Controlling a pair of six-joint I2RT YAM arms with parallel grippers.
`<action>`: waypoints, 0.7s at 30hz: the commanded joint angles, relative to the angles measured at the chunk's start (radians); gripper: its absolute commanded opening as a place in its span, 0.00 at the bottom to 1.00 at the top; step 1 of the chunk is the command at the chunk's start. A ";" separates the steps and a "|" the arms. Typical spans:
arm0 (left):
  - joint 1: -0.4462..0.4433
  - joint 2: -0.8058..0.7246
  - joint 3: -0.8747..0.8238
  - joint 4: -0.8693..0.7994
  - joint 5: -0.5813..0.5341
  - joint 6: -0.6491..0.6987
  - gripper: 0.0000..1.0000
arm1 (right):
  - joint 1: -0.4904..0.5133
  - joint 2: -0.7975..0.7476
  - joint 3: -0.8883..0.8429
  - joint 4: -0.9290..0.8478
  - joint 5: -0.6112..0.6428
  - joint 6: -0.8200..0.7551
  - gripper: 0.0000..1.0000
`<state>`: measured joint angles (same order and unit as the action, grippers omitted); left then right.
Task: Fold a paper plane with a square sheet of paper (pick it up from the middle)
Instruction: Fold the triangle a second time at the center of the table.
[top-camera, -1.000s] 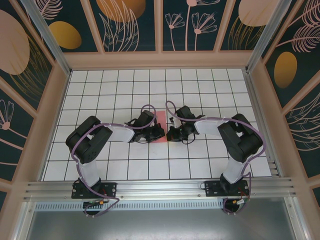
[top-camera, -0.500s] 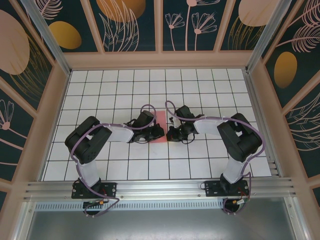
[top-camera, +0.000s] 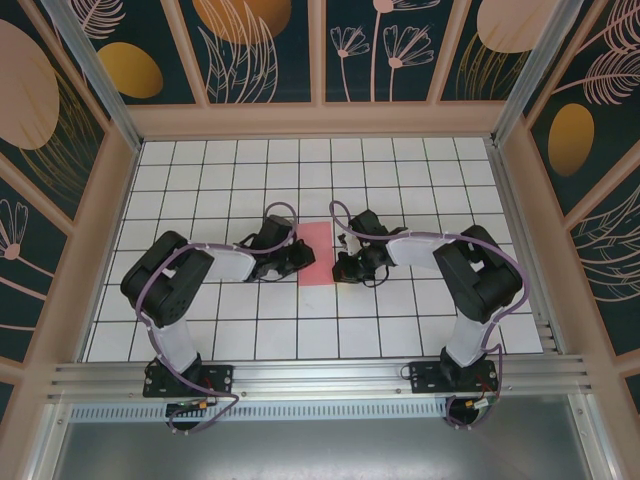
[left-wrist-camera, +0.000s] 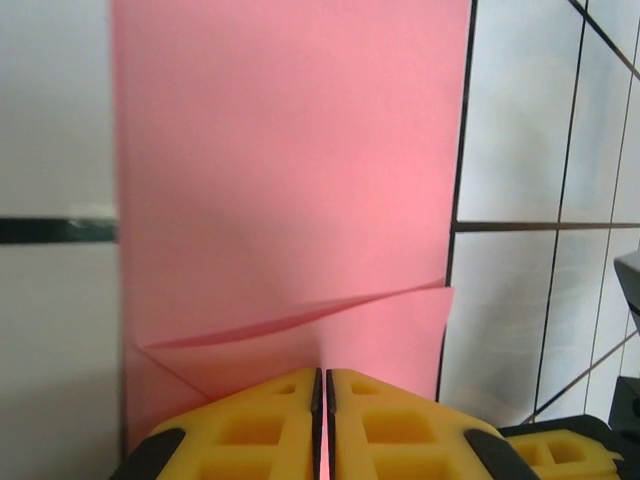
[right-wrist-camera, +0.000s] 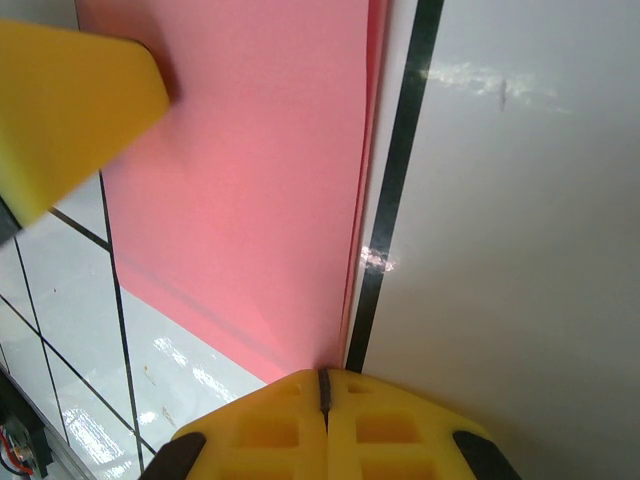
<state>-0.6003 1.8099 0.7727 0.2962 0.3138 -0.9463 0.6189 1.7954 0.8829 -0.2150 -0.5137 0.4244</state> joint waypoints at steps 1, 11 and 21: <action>0.053 -0.011 -0.020 -0.043 -0.092 0.057 0.15 | 0.018 0.155 -0.080 -0.147 0.271 -0.017 0.03; 0.099 -0.027 0.016 -0.111 -0.117 0.108 0.14 | 0.018 0.132 -0.064 -0.136 0.241 -0.013 0.03; 0.102 -0.146 0.099 -0.202 -0.091 0.112 0.24 | 0.009 -0.042 0.118 -0.024 0.099 0.071 0.23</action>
<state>-0.5018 1.7317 0.8421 0.1421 0.2245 -0.8406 0.6334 1.7897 0.9539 -0.2619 -0.4706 0.4572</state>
